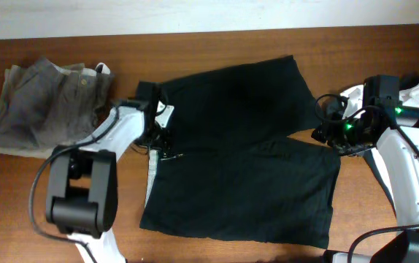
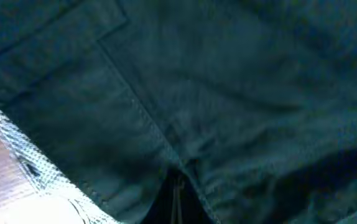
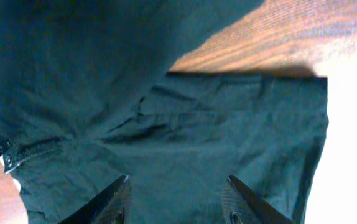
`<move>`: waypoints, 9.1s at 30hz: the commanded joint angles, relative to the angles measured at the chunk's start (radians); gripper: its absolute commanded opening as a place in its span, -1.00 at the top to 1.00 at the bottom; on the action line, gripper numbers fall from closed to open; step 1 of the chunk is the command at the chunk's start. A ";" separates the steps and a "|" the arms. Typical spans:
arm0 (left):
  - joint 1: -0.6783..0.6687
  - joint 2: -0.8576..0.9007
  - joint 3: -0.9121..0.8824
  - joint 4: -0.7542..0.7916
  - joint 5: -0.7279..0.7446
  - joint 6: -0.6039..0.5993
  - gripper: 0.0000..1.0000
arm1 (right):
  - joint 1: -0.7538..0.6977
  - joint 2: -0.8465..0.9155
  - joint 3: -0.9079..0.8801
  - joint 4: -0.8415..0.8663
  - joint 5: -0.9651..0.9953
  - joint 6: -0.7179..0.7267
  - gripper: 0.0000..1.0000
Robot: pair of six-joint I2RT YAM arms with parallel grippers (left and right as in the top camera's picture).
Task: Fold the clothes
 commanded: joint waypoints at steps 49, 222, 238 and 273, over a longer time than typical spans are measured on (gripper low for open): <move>0.360 -0.389 0.008 -0.612 0.054 -0.025 0.03 | -0.154 -0.249 -0.130 -0.246 0.047 0.097 -0.12; 0.358 -0.753 0.022 -0.649 -0.039 -0.225 0.99 | 0.323 -0.103 -0.580 0.288 -0.119 0.393 0.92; 0.358 -0.753 0.022 -0.645 -0.035 -0.225 0.99 | 0.530 -0.170 -0.423 0.060 0.048 0.513 0.13; 0.358 -0.753 0.022 -0.633 -0.035 -0.217 0.99 | 0.400 -0.018 -0.474 0.213 -0.135 0.056 0.92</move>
